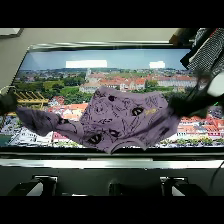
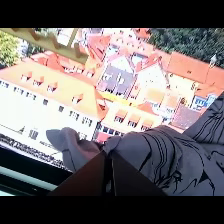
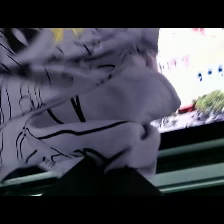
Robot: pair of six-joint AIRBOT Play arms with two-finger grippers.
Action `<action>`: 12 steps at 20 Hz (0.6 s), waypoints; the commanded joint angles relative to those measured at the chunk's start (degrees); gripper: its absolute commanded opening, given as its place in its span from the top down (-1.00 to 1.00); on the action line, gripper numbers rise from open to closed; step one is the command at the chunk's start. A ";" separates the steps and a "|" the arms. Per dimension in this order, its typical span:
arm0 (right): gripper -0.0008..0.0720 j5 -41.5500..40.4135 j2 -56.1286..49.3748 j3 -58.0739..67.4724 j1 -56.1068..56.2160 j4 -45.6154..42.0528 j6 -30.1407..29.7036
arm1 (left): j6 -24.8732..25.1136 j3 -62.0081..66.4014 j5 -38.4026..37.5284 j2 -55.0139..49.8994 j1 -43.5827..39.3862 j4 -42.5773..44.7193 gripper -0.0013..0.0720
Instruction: Fold the clothes and pants, and hang the long-sleeved shirts on hangers.
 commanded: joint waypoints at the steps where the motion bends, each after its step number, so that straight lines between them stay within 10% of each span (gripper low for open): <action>1: 0.87 -10.40 2.19 -21.51 0.07 6.75 4.61 | 0.22 -12.39 8.35 -0.98 -0.55 -1.75 0.89; 5: 0.82 -20.65 1.95 -32.35 0.04 9.84 9.07 | 1.49 -14.32 13.92 -5.88 -2.03 -1.77 0.89; 6: 0.50 -20.74 1.92 -32.48 0.00 8.35 9.81 | 1.49 -13.73 14.29 -6.95 -2.21 -1.75 0.88; 7: -0.05 -19.67 2.01 -31.74 0.00 7.02 9.75 | 1.49 -12.81 14.19 -7.45 -2.21 -2.05 0.69; 9: -0.67 -12.39 2.82 -27.67 0.00 4.07 6.84 | 1.51 -9.62 12.26 -7.19 -2.10 -2.14 -0.57; 12: -0.75 -3.67 9.11 -23.26 0.00 -0.28 0.94 | 1.49 -6.16 6.40 -3.80 -2.10 -4.76 -0.77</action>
